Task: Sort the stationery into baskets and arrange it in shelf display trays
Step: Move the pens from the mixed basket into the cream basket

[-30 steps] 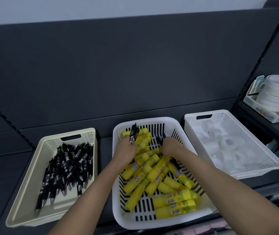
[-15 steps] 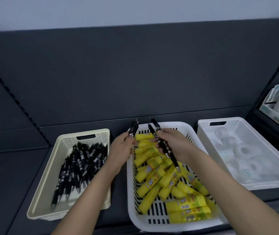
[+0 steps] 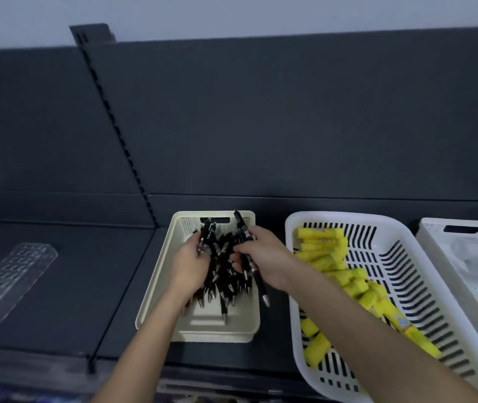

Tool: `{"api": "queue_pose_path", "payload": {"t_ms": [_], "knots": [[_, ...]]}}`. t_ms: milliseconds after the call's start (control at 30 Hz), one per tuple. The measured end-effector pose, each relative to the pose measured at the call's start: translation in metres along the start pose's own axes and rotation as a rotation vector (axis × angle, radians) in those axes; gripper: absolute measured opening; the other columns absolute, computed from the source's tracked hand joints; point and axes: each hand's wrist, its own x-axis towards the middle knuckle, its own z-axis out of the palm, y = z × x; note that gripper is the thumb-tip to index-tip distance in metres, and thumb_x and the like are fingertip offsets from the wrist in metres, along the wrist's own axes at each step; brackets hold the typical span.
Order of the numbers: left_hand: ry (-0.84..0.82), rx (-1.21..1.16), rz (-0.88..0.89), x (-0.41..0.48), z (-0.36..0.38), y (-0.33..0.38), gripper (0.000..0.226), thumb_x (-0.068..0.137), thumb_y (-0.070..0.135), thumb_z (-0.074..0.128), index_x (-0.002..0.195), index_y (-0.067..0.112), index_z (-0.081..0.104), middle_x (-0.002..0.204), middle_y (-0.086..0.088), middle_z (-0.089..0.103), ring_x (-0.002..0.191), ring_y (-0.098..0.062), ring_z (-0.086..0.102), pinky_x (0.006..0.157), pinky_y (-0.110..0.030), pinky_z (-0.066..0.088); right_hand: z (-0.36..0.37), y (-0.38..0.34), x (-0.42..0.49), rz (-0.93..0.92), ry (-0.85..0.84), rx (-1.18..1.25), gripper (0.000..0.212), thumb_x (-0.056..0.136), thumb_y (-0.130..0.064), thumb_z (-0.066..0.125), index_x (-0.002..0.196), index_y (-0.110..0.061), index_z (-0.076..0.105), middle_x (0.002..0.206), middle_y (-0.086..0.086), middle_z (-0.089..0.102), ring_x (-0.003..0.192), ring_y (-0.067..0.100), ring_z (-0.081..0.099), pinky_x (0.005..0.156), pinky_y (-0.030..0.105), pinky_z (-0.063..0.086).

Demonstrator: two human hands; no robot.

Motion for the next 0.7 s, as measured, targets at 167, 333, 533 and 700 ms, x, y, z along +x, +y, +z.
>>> {"api": "queue_pose_path", "payload": {"t_ms": [167, 333, 533, 700], "knots": [[-0.011, -0.004, -0.098, 0.003, -0.012, -0.015, 0.028, 0.097, 0.007, 0.045, 0.123, 0.012, 0.055, 0.102, -0.008, 0.066, 0.09, -0.027, 0.063, 0.073, -0.033, 0.051, 0.025, 0.006, 0.012, 0.018, 0.054, -0.04, 0.03, 0.089, 0.009, 0.04, 0.109, -0.009, 0.053, 0.092, 0.013, 0.059, 0.077, 0.02, 0.059, 0.072, 0.037, 0.054], [-0.004, 0.034, -0.171, 0.004, -0.015, -0.019, 0.031, 0.094, 0.011, 0.053, 0.125, 0.009, 0.058, 0.113, -0.007, 0.065, 0.103, -0.024, 0.059, 0.084, -0.028, 0.043, 0.015, 0.011, 0.013, 0.014, 0.094, -0.198, 0.049, 0.09, 0.001, 0.047, 0.136, -0.015, 0.043, 0.112, 0.01, 0.059, 0.109, 0.028, 0.06, 0.098, 0.042, 0.049], [0.038, 0.024, 0.039, -0.009, 0.008, 0.011, 0.028, 0.093, 0.009, 0.056, 0.12, 0.011, 0.063, 0.115, 0.0, 0.065, 0.103, -0.013, 0.059, 0.084, -0.021, 0.042, -0.034, 0.009, -0.017, -0.351, 0.315, -0.695, 0.036, 0.091, -0.002, 0.049, 0.122, -0.013, 0.062, 0.115, 0.0, 0.064, 0.11, 0.015, 0.058, 0.09, 0.019, 0.042], [-0.087, -0.024, 0.199, -0.024, 0.056, 0.045, 0.03, 0.093, 0.009, 0.055, 0.122, 0.013, 0.061, 0.113, 0.003, 0.06, 0.1, -0.004, 0.054, 0.073, 0.0, 0.037, -0.097, 0.022, -0.042, -0.387, 0.472, -1.237, 0.033, 0.091, -0.009, 0.05, 0.121, -0.002, 0.06, 0.125, 0.019, 0.056, 0.122, 0.033, 0.047, 0.098, 0.031, 0.037]]}}
